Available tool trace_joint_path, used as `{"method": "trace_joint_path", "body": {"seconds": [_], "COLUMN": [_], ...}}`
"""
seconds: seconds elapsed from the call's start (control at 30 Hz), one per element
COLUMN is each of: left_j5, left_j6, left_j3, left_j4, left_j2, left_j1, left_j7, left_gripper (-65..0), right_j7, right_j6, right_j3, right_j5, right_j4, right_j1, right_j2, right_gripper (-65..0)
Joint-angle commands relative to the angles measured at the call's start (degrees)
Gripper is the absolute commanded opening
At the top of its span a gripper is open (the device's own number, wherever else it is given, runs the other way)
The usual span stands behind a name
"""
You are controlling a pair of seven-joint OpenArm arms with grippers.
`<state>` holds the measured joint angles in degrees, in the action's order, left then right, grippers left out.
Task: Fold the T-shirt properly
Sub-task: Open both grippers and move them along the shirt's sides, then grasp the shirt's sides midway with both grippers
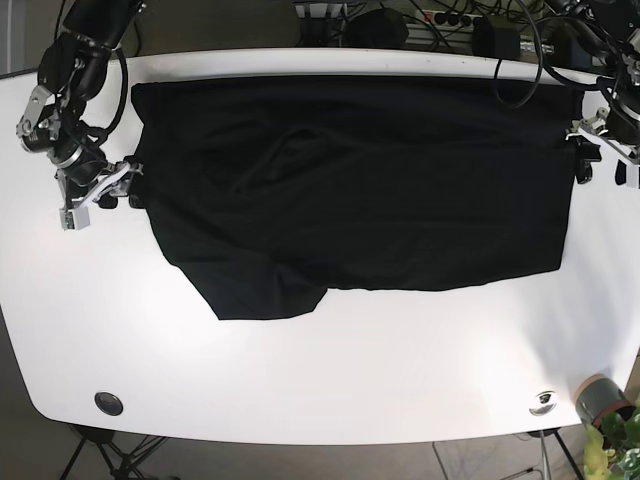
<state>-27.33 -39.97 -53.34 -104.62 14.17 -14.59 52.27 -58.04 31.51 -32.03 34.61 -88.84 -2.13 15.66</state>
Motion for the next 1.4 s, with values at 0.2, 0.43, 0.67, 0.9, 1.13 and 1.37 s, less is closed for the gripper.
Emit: {"method": "trace_joint_path", "body": {"seconds": [0.2, 0.43, 0.67, 0.9, 1.13, 1.37], "left_j5": [-0.5, -0.4, -0.4, -0.4, 5.1, 12.3], "left_j6": [0.0, 0.0, 0.0, 0.0, 0.0, 0.0], "left_j3": [-0.4, -0.5, -0.6, -0.6, -0.3, -0.4], "left_j4": [-0.9, -0.9, 1.4, 1.5, 1.5, 4.2], "left_j2": [1.0, 1.0, 1.1, 1.2, 1.3, 1.2], "left_j1": [-0.1, -0.1, -0.1, -0.1, 1.1, 6.3], "left_j7": [-0.9, -0.9, -0.9, -0.9, -1.0, -1.0], "left_gripper": [-25.3, -25.3, -25.3, -25.3, -24.9, -24.9], "right_j7": [6.1, 12.6, 14.8, 14.8, 14.7, 14.7], "right_j6": [0.27, 0.27, 0.27, 0.27, 0.27, 0.27], "right_j3": [6.4, 14.4, 19.2, 20.1, 20.2, 20.2], "right_j5": [0.9, 0.9, 1.3, 0.9, 0.9, 0.9], "right_j4": [14.7, 26.0, 27.6, 27.4, 27.4, 27.4], "right_j1": [10.3, 15.6, 15.6, 15.2, 15.1, 15.1], "right_j2": [5.5, 7.5, 6.1, 3.1, 1.8, 1.8], "right_gripper": [-25.7, -25.7, -25.7, -25.7, -25.7, -34.1]}}
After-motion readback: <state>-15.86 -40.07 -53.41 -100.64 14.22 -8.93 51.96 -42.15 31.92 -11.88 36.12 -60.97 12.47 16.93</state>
